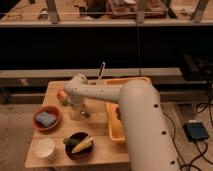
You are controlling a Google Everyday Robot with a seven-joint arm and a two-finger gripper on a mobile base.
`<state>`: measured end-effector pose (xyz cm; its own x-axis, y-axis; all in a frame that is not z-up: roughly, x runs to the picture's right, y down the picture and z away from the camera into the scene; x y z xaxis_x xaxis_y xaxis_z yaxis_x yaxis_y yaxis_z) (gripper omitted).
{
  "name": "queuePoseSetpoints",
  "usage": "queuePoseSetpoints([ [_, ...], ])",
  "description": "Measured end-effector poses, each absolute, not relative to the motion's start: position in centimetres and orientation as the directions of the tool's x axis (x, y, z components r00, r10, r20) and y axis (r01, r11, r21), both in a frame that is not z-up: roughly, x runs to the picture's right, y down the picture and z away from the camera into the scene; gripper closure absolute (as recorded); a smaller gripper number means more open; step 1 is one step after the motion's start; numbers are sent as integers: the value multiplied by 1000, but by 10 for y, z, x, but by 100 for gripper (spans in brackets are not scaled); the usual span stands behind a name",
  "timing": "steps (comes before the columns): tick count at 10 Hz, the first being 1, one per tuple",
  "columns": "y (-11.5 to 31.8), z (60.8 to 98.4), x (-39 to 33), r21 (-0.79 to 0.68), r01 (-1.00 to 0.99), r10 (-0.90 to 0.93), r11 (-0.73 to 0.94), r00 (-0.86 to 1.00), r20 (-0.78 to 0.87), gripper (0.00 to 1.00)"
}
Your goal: Place fork in table surface
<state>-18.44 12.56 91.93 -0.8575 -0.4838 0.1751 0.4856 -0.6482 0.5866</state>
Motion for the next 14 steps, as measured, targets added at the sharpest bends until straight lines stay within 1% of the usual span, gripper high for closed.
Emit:
queuePoseSetpoints([
  [1,126,918,-182,586,486,-480,-648,-858,180,91],
  [2,126,916,-182,588,484,-477,-648,-860,182,98],
  [3,126,916,-180,587,486,-478,-647,-859,184,100],
  [5,126,911,-175,580,490,-483,-651,-857,182,100],
  [7,108,898,-156,552,516,-517,-655,-839,171,100],
  [10,70,862,-107,513,573,-590,-639,-793,152,100],
  [11,53,844,-84,499,593,-618,-632,-774,136,100],
  [14,16,796,-53,475,614,-671,-631,-739,64,100],
])
